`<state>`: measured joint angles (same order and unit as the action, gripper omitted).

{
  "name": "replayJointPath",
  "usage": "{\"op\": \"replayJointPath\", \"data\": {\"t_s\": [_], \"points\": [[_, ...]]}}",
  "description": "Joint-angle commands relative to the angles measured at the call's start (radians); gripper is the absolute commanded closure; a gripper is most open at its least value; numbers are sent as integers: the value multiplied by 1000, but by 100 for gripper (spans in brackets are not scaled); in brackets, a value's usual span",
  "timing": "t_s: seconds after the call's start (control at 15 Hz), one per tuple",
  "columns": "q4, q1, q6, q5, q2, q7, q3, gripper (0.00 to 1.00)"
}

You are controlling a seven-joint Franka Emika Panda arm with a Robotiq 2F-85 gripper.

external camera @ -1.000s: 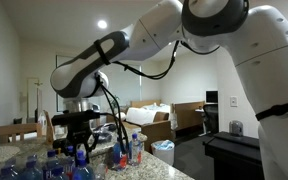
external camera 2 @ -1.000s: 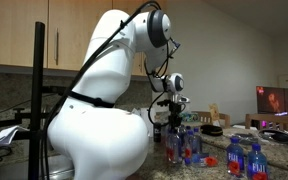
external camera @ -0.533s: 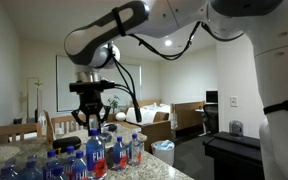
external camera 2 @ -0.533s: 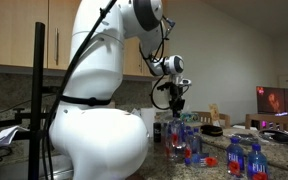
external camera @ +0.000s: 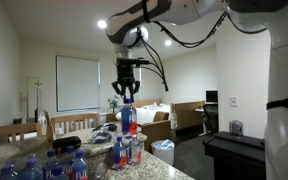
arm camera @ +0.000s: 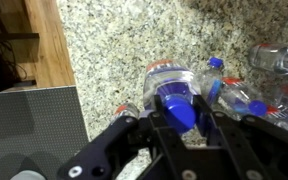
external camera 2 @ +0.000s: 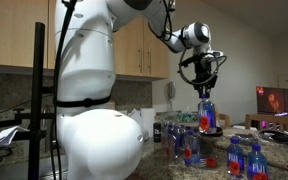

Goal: Move the water bottles to the right

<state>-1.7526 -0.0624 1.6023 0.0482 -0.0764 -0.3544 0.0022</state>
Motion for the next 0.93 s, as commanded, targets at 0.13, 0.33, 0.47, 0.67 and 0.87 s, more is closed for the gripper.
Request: {"op": "replayJointPath", "data": {"t_s": [0.13,0.33,0.47,0.67,0.87], "points": [[230,106,-129,10,125,257,-79,89],[335,148,-140,1,225,339,-113,89],[398,171,-122,-4,290,359,-126,89],[492,205,-84,-34,380,347,-139,89],[584,246,-73,-71,460,335,-145,89]]}}
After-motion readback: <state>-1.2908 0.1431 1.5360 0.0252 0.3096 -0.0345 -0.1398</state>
